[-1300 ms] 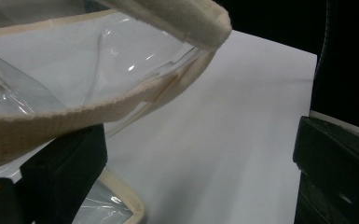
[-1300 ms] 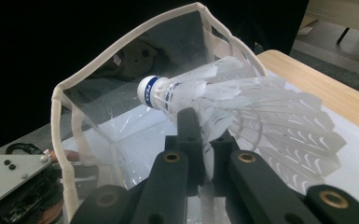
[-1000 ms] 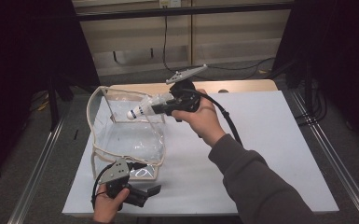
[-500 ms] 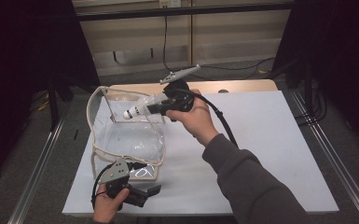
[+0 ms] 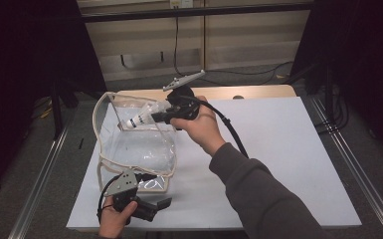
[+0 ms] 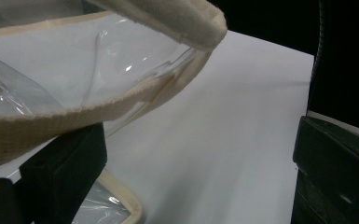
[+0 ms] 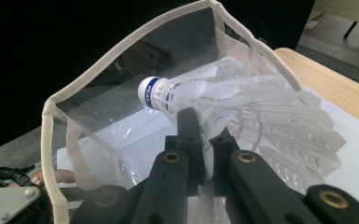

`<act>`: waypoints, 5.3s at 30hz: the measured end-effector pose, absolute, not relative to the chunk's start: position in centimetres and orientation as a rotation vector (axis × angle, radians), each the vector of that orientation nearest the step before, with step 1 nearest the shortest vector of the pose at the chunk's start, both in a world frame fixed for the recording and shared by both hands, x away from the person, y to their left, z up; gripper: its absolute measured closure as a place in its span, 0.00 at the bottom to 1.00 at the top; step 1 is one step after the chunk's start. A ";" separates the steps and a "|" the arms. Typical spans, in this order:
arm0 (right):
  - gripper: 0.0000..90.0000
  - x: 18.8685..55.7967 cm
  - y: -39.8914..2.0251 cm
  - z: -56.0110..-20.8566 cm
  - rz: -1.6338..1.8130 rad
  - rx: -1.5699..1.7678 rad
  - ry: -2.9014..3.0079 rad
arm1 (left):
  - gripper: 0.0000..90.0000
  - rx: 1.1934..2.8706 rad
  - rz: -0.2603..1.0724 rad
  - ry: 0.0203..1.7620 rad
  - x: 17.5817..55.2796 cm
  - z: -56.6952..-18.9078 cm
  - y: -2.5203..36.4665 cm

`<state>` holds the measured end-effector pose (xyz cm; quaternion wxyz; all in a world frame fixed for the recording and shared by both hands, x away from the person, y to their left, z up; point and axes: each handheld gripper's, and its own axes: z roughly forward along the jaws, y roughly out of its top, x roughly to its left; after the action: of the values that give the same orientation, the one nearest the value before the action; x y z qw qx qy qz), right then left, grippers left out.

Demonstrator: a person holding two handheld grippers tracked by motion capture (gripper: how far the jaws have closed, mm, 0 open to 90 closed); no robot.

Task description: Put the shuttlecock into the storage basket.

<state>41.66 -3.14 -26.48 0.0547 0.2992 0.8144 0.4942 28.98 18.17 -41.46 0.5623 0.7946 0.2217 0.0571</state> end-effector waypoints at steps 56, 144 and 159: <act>0.97 41.5 2.3 -26.8 1.506 0.889 2.506 | 0.03 1.864 0.127 0.520 28.9 -41.6 18.2; 0.97 43.0 6.0 -31.2 1.383 0.973 2.491 | 0.03 1.866 0.129 0.516 28.8 -41.6 18.2; 0.97 42.6 6.4 -31.1 1.395 0.973 2.468 | 0.03 1.867 0.129 0.516 28.8 -41.6 18.1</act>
<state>42.61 6.42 -31.15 0.0721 0.3238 0.8212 0.4642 28.84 18.13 -41.58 0.5649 0.7935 0.2193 0.0550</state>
